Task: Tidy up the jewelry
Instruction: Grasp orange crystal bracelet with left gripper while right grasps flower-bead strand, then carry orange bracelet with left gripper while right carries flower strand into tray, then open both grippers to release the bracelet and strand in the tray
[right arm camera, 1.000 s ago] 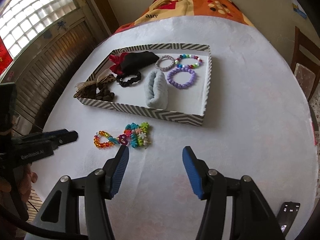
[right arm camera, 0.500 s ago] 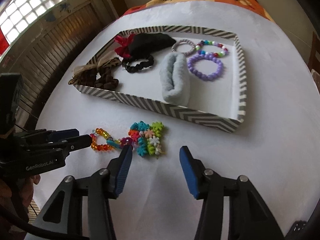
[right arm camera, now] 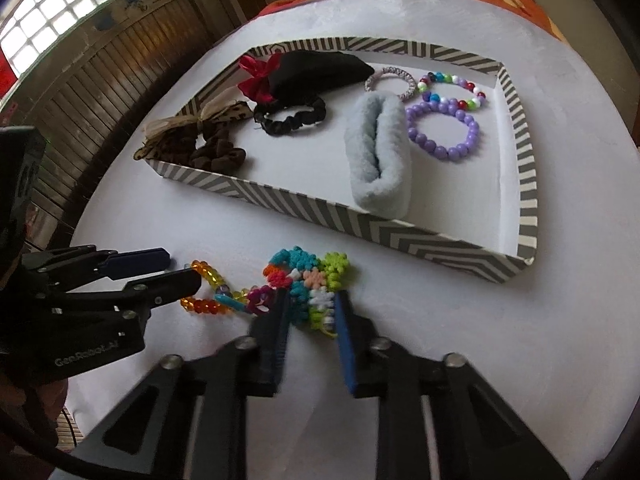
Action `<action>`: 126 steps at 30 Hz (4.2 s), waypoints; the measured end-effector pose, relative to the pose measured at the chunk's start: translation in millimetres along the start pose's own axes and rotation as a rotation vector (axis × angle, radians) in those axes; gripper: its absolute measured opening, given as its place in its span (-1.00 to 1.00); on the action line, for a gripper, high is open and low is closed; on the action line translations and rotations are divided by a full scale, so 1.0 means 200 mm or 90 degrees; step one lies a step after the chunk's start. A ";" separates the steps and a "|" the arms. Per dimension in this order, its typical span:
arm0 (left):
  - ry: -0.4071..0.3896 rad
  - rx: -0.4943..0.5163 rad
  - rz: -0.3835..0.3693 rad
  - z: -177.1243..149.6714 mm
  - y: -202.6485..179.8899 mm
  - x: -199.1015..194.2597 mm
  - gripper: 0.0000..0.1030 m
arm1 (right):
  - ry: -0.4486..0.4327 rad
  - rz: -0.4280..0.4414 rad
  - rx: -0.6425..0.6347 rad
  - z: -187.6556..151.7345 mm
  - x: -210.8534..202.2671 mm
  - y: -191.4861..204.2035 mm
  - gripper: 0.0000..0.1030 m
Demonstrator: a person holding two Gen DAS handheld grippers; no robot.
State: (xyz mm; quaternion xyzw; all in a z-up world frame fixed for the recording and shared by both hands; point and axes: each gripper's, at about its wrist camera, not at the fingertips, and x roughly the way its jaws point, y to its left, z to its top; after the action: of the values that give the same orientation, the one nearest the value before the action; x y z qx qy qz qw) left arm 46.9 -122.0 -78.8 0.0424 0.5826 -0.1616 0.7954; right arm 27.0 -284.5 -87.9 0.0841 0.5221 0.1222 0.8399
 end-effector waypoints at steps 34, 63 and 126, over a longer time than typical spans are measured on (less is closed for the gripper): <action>-0.090 -0.052 -0.049 0.10 0.17 -0.46 -1.00 | -0.107 0.059 0.064 -0.07 -0.52 -0.14 -0.76; -0.160 0.016 -0.027 0.51 -0.08 -0.54 -1.00 | -0.189 0.012 0.059 0.24 -0.75 -0.21 -0.76; -0.076 -0.031 0.034 0.55 0.05 -0.07 -0.68 | -0.101 -0.061 0.112 0.37 -0.21 -0.32 -0.01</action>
State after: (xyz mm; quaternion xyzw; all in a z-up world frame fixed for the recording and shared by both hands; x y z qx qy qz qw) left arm 146.7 -138.1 -32.1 0.0289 0.5365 -0.1284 0.8336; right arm 83.2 -359.9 -36.8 0.1417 0.4658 0.0287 0.8730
